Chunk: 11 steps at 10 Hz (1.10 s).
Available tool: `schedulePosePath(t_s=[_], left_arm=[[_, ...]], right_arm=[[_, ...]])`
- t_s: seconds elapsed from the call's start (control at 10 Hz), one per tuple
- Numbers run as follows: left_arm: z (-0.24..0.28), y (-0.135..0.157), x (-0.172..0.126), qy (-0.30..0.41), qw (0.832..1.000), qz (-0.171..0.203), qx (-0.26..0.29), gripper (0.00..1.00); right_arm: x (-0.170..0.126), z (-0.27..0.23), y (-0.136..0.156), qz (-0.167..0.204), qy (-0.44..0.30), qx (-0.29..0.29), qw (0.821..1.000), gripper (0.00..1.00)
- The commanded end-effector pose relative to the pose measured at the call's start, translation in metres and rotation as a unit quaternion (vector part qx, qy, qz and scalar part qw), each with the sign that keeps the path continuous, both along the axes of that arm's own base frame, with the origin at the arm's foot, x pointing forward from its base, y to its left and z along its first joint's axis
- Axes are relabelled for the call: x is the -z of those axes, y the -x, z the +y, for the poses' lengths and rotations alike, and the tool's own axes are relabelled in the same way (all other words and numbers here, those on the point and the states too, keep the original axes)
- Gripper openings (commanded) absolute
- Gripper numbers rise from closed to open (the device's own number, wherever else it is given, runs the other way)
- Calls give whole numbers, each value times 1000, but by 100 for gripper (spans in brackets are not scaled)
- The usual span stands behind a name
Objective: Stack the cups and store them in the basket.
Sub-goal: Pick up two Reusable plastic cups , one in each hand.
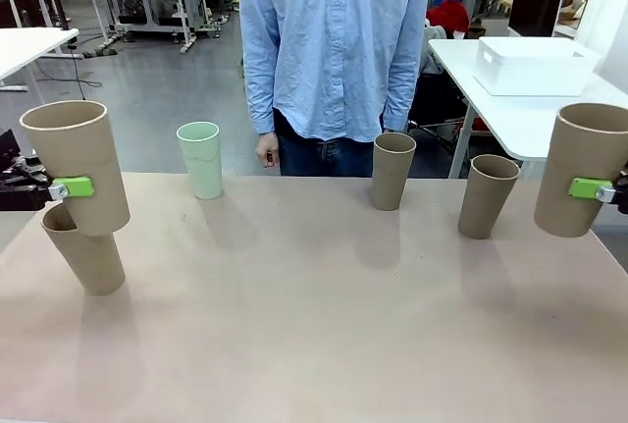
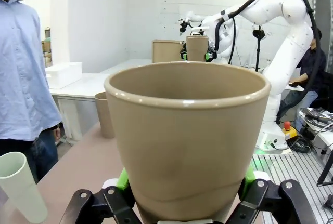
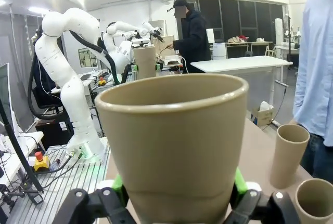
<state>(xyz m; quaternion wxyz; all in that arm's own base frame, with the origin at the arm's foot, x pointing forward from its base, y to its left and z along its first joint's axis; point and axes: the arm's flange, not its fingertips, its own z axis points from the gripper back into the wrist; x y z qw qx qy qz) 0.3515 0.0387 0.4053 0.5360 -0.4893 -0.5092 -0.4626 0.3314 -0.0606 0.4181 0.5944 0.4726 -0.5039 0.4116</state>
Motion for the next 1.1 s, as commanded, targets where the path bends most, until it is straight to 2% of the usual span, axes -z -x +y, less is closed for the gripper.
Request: schedulePosePath(t_s=[0.0, 0.2, 0.4, 1.0], left_arm=[[-4, -1, 0, 0, 1000, 0, 6, 87], [-33, 4, 7, 24, 999, -6, 42, 87], [-45, 15, 13, 35, 998, -25, 49, 87], [-59, 33, 26, 48, 996, -36, 67, 87]], right_arm=[[-6, -1, 2, -4, 1, 3, 1000, 87], [10, 15, 7, -3, -26, -10, 1000, 87], [25, 34, 13, 1, -40, -23, 999, 87], [50, 77, 28, -23, -41, -54, 997, 87]])
